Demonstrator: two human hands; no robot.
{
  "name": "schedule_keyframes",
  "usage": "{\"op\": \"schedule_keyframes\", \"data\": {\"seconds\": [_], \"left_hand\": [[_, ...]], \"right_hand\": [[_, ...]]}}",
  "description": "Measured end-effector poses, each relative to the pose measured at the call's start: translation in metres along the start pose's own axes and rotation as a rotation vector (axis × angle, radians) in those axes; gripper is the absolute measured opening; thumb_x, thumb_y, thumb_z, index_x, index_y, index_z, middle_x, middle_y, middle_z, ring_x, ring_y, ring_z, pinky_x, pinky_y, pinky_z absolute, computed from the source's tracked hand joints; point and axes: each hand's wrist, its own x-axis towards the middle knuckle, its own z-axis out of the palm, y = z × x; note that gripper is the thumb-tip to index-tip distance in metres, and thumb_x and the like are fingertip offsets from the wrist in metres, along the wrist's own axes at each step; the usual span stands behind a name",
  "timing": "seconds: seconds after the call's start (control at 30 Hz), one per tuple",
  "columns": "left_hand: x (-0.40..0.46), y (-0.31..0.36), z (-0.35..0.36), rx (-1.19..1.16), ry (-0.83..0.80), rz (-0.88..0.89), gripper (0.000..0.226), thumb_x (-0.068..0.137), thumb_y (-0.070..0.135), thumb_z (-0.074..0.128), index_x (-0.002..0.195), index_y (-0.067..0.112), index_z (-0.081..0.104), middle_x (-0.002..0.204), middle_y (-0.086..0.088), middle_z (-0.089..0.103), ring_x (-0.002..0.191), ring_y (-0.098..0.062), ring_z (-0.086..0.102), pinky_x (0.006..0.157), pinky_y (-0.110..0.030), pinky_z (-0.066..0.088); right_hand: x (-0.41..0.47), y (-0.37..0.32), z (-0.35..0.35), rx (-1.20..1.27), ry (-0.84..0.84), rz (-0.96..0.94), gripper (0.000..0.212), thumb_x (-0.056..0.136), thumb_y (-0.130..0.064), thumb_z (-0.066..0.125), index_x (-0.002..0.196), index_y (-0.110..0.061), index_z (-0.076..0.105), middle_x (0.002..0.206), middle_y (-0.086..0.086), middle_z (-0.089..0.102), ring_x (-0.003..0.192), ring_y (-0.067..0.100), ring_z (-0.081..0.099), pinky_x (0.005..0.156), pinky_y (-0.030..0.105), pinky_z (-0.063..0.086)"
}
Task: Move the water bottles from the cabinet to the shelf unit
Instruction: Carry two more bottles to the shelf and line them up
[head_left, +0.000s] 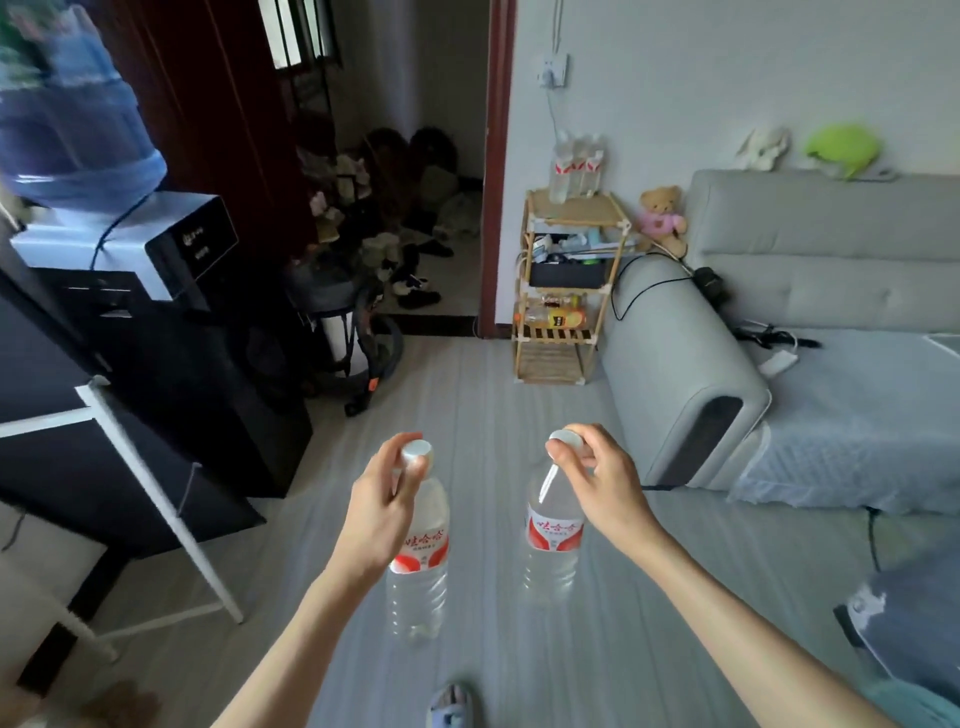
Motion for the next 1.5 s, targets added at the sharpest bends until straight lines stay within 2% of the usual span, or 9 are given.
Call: {"op": "schedule_keyframes", "data": {"seconds": [0.23, 0.5, 0.6, 0.7, 0.77, 1.07, 1.27, 1.4, 1.5], "left_hand": [[0.166, -0.006, 0.018, 0.023, -0.095, -0.006, 0.014, 0.092, 0.035, 0.046, 0.105, 0.035, 0.050, 0.107, -0.008, 0.060, 0.095, -0.014, 0.057, 0.079, -0.028, 0.041], [0.312, -0.013, 0.080, 0.005, -0.167, -0.023, 0.018, 0.091, 0.032, 0.047, 0.105, 0.024, 0.056, 0.104, -0.006, 0.061, 0.092, -0.010, 0.059, 0.073, -0.020, 0.043], [0.364, -0.012, 0.111, 0.007, -0.171, -0.022, 0.017, 0.091, 0.032, 0.047, 0.105, 0.026, 0.055, 0.105, -0.005, 0.061, 0.092, -0.008, 0.057, 0.075, -0.021, 0.043], [0.421, -0.004, 0.143, -0.007, -0.146, -0.040, 0.013, 0.091, 0.033, 0.047, 0.104, 0.033, 0.052, 0.106, -0.005, 0.061, 0.094, -0.007, 0.057, 0.079, -0.027, 0.042], [0.457, 0.006, 0.164, -0.014, -0.130, -0.041, 0.014, 0.091, 0.033, 0.047, 0.104, 0.033, 0.052, 0.107, -0.005, 0.060, 0.095, -0.008, 0.057, 0.079, -0.027, 0.042], [0.610, 0.038, 0.254, -0.057, -0.127, -0.002, 0.021, 0.091, 0.030, 0.048, 0.109, 0.021, 0.055, 0.096, 0.005, 0.062, 0.089, -0.008, 0.059, 0.072, -0.020, 0.044], [0.724, 0.036, 0.308, -0.066, -0.172, 0.036, 0.015, 0.091, 0.031, 0.051, 0.103, 0.024, 0.056, 0.091, 0.012, 0.063, 0.079, 0.010, 0.059, 0.065, -0.005, 0.043], [0.814, 0.038, 0.340, -0.049, -0.194, 0.064, 0.021, 0.086, 0.044, 0.048, 0.102, 0.032, 0.054, 0.093, 0.012, 0.064, 0.087, 0.000, 0.061, 0.073, -0.016, 0.047], [0.877, 0.049, 0.359, -0.020, -0.216, 0.099, 0.010, 0.090, 0.034, 0.050, 0.092, 0.044, 0.050, 0.089, 0.015, 0.062, 0.087, -0.003, 0.059, 0.072, -0.018, 0.046]], "right_hand": [[0.143, 0.020, 0.012, -0.065, 0.041, 0.022, 0.025, 0.086, -0.027, 0.059, 0.100, -0.007, 0.058, 0.098, 0.006, 0.061, 0.087, 0.022, 0.058, 0.080, 0.032, 0.047], [0.277, 0.072, 0.011, -0.054, 0.108, 0.089, 0.019, 0.085, -0.021, 0.061, 0.098, -0.006, 0.060, 0.093, -0.001, 0.059, 0.082, 0.018, 0.056, 0.069, 0.003, 0.039], [0.337, 0.098, 0.004, -0.064, 0.082, 0.094, 0.022, 0.086, -0.024, 0.060, 0.099, -0.006, 0.059, 0.093, 0.000, 0.059, 0.084, 0.019, 0.058, 0.072, 0.009, 0.042], [0.404, 0.118, -0.010, -0.059, 0.067, 0.078, 0.026, 0.085, -0.027, 0.060, 0.101, -0.006, 0.059, 0.096, 0.006, 0.062, 0.088, 0.024, 0.059, 0.079, 0.031, 0.049], [0.447, 0.127, -0.021, -0.063, 0.055, 0.067, 0.028, 0.085, -0.029, 0.060, 0.103, -0.007, 0.059, 0.099, 0.007, 0.063, 0.088, 0.023, 0.060, 0.081, 0.036, 0.050], [0.610, 0.169, -0.065, -0.085, 0.053, 0.036, 0.027, 0.086, -0.031, 0.058, 0.104, -0.011, 0.059, 0.101, 0.004, 0.063, 0.088, 0.020, 0.059, 0.080, 0.036, 0.051], [0.715, 0.208, -0.077, -0.107, 0.082, 0.053, 0.026, 0.085, -0.031, 0.058, 0.101, -0.011, 0.059, 0.095, 0.003, 0.063, 0.085, 0.021, 0.060, 0.077, 0.032, 0.049], [0.795, 0.230, -0.086, -0.112, 0.137, 0.089, 0.029, 0.084, -0.036, 0.058, 0.099, -0.010, 0.058, 0.092, 0.008, 0.064, 0.085, 0.024, 0.060, 0.078, 0.039, 0.050], [0.854, 0.238, -0.092, -0.156, 0.174, 0.075, 0.027, 0.084, -0.031, 0.060, 0.098, -0.008, 0.059, 0.089, 0.011, 0.063, 0.079, 0.025, 0.059, 0.076, 0.041, 0.050]]}}
